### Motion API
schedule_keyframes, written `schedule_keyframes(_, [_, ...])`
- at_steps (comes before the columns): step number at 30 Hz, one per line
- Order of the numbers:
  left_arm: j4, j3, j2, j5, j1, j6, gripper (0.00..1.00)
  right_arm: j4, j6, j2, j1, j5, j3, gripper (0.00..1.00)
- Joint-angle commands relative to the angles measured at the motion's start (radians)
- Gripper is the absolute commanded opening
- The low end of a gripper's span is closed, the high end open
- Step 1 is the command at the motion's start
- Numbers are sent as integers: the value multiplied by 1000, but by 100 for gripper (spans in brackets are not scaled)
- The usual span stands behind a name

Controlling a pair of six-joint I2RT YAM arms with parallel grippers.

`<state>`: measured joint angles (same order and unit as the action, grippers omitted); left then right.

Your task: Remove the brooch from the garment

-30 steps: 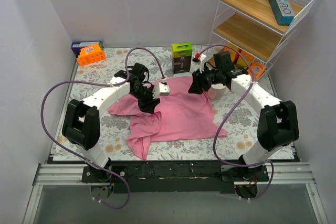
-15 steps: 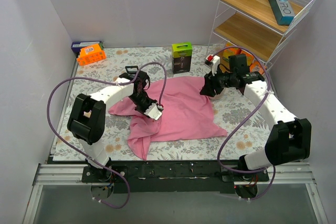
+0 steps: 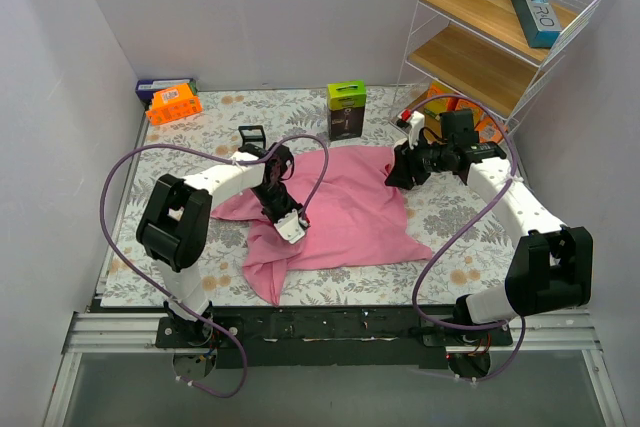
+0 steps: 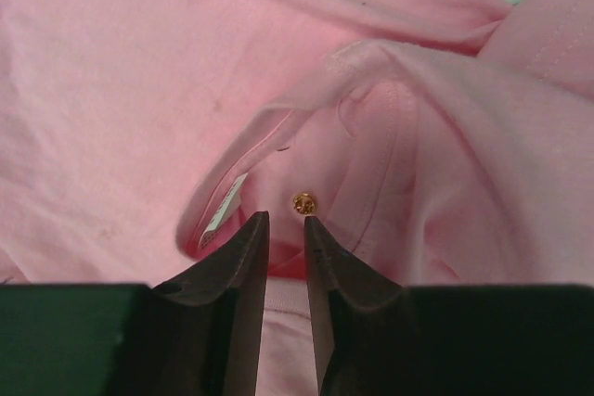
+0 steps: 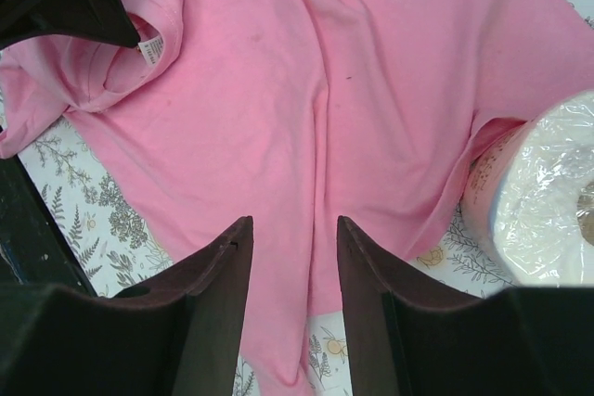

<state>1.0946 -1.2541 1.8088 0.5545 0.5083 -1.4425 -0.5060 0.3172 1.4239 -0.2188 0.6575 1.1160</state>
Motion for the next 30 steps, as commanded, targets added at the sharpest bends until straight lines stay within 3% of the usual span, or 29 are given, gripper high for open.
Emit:
schedule_keyframes(1, [-9,15,-3,-7,13,-53,21,32,-15,0,10,33,10,48])
schedule_keyframes(30, [-36,32,35,-19,21,-133,21,57,-41,13,30,31,-5,48])
